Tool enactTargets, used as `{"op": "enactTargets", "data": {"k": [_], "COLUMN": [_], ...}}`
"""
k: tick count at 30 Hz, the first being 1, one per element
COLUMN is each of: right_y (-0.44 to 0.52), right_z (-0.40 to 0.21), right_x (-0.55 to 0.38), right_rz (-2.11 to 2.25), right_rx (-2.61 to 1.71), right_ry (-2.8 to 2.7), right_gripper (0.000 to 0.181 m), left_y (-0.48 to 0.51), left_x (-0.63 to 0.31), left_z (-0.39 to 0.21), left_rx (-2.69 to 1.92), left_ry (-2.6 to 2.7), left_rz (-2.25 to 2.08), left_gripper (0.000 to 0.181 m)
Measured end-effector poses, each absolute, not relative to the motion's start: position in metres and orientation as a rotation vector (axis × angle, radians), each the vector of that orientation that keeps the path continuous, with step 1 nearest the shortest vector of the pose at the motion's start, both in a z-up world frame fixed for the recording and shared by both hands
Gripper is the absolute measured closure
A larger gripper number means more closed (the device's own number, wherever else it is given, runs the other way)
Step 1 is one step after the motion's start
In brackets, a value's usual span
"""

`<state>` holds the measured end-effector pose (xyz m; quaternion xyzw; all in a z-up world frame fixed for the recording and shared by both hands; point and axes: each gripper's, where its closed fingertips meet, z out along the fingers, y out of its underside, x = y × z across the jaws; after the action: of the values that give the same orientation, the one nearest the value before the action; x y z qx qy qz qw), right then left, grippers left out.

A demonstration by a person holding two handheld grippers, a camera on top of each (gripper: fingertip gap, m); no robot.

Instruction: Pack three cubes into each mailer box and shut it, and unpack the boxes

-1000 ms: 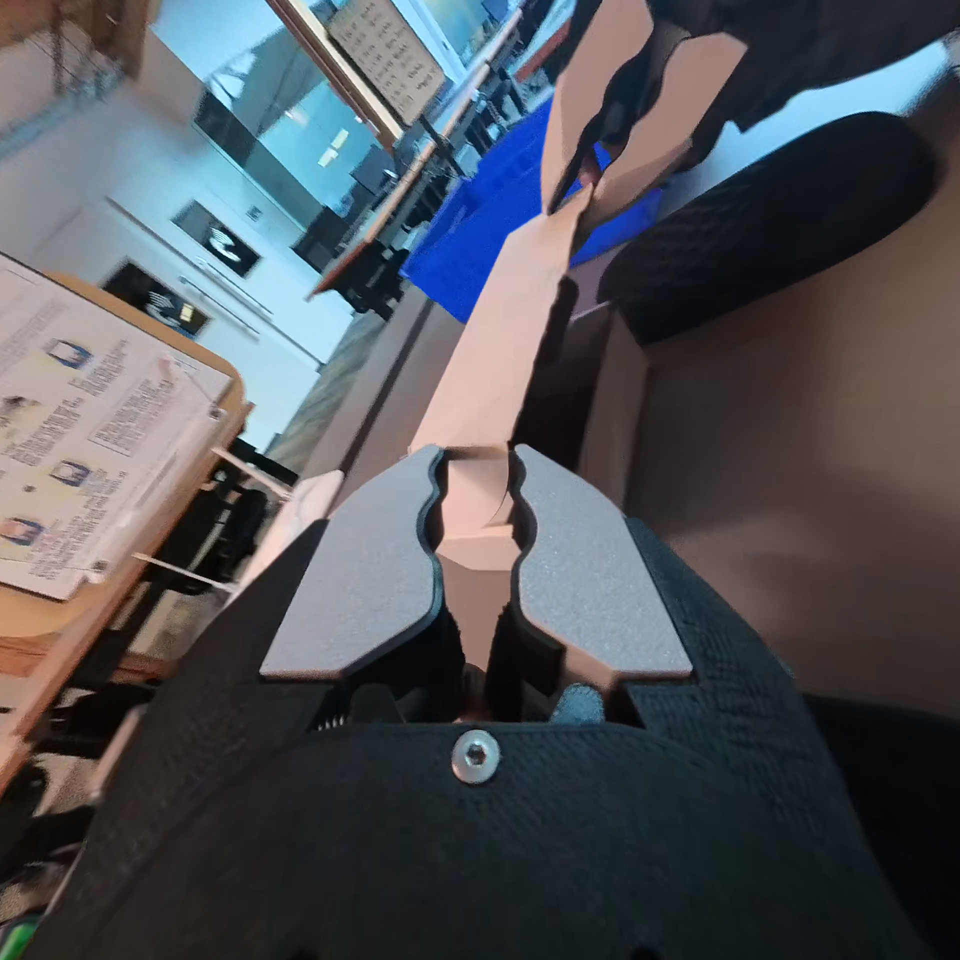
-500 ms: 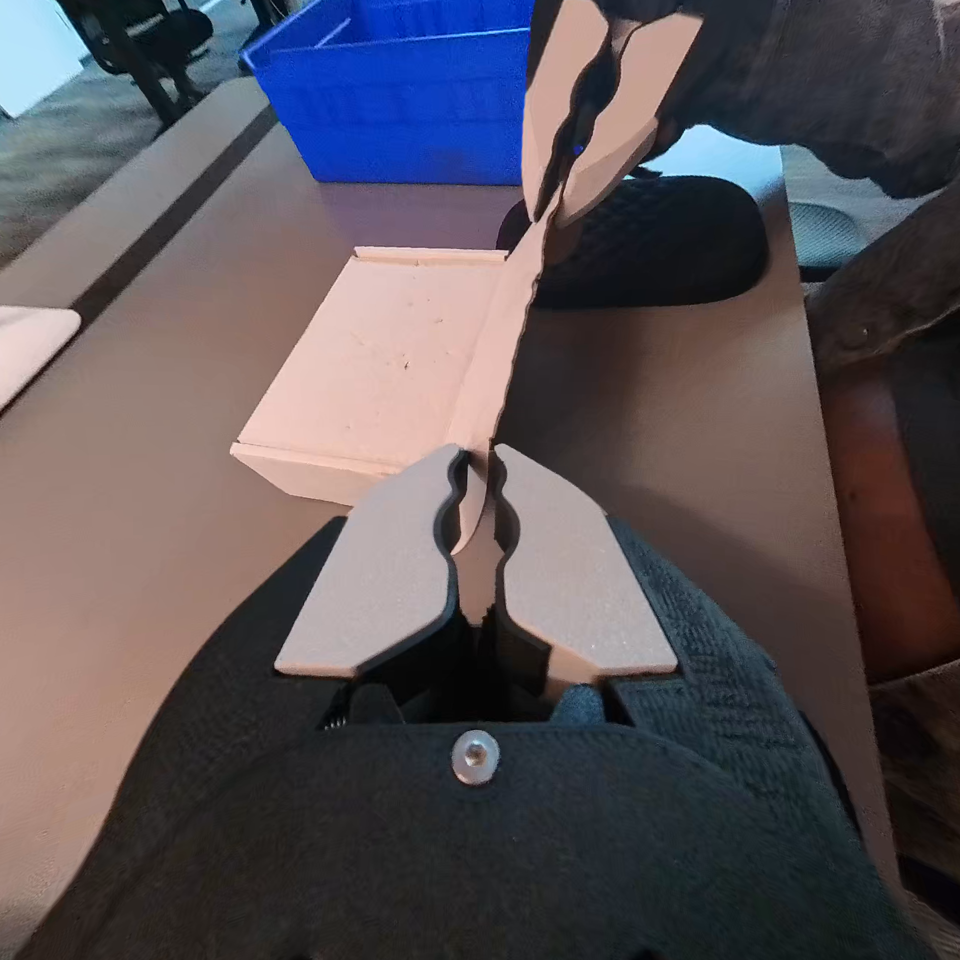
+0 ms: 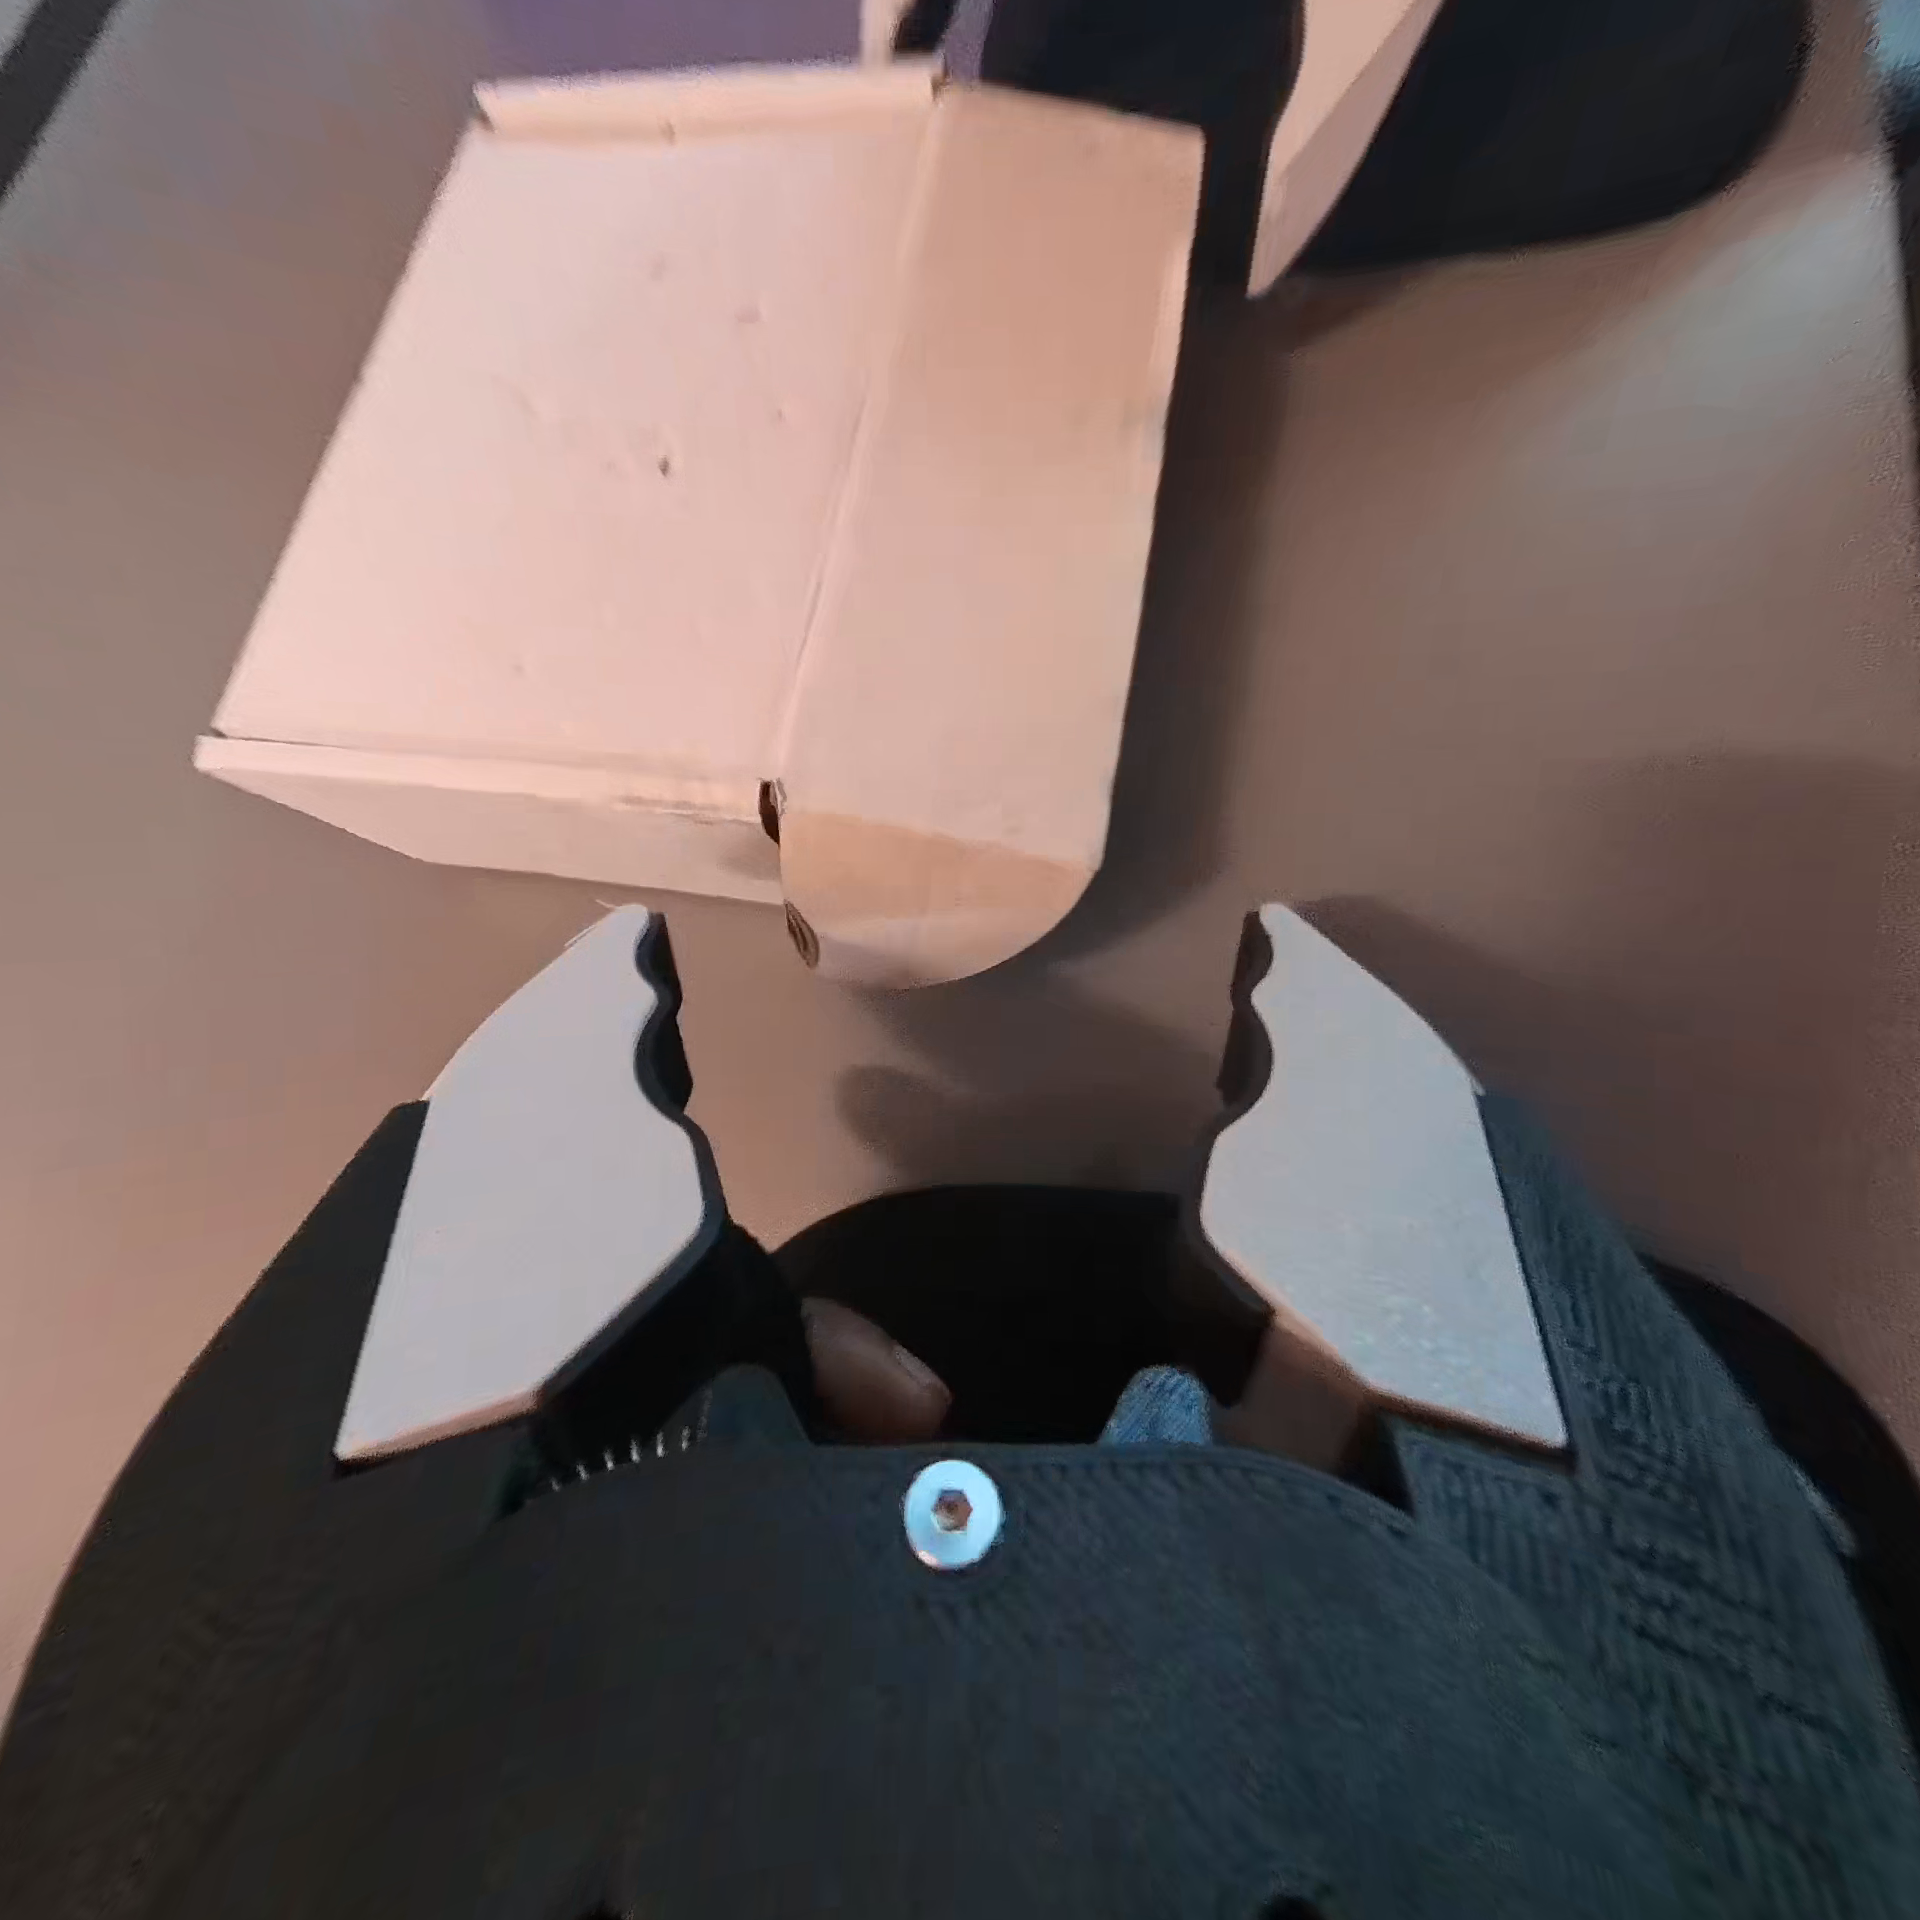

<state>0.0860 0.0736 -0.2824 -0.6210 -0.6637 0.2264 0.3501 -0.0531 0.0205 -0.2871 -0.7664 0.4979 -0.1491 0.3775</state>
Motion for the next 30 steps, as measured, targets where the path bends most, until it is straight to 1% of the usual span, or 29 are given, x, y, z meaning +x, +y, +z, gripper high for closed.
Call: {"op": "enactTargets", "data": {"k": [1,5,8,12,15,16,17,19,21,23,27,30], "right_y": [0.075,0.080,0.083,0.084,0.089,0.092,0.095,0.100,0.104,0.107,0.109,0.109], "right_z": [-0.285,-0.295,-0.286,-0.242,-0.218,-0.216,-0.216,-0.222,-0.228,-0.231,-0.233,-0.233], "right_x": [0.084,0.075,0.070,0.068,0.066,0.065,0.064,0.063,0.064,0.064,0.065,0.065], "right_rz": [0.561,0.489,0.507,0.742,0.791,0.775,0.754,0.719,0.676,0.620,0.593,0.595], "right_rx": [-1.607,-1.578,-1.539,-1.466,-1.411,-1.403,-1.402,-1.422,-1.428,-1.408,-1.401,-1.401], "right_ry": [-1.744,-1.822,-1.780,-1.584,-1.463,-1.443,-1.425,-1.409,-1.404,-1.407,-1.408,-1.403], "right_gripper": [0.093,0.097,0.098,0.103,0.115,0.119,0.123,0.130,0.139,0.143,0.150,0.151], "left_y": [0.022,0.027,0.030,0.037,0.046,0.050,0.052,0.058,0.060,0.060,0.061,0.060], "left_x": [-0.053,-0.049,-0.049,-0.047,-0.049,-0.051,-0.051,-0.055,-0.059,-0.059,-0.061,-0.061], "left_z": [-0.292,-0.298,-0.291,-0.249,-0.222,-0.218,-0.215,-0.217,-0.223,-0.224,-0.229,-0.233], "left_rx": [-1.980,-1.960,-1.899,-1.693,-1.608,-1.598,-1.590,-1.602,-1.609,-1.596,-1.626,-1.647], "left_ry": [1.295,1.379,1.374,1.214,1.069,1.024,0.994,0.952,0.962,0.973,0.974,0.984], "left_rz": [-0.365,-0.319,-0.289,-0.330,-0.324,-0.311,-0.309,-0.271,-0.209,-0.181,-0.173,-0.180], "left_gripper": [0.079,0.080,0.084,0.100,0.115,0.122,0.124,0.136,0.143,0.150,0.154,0.155]}}
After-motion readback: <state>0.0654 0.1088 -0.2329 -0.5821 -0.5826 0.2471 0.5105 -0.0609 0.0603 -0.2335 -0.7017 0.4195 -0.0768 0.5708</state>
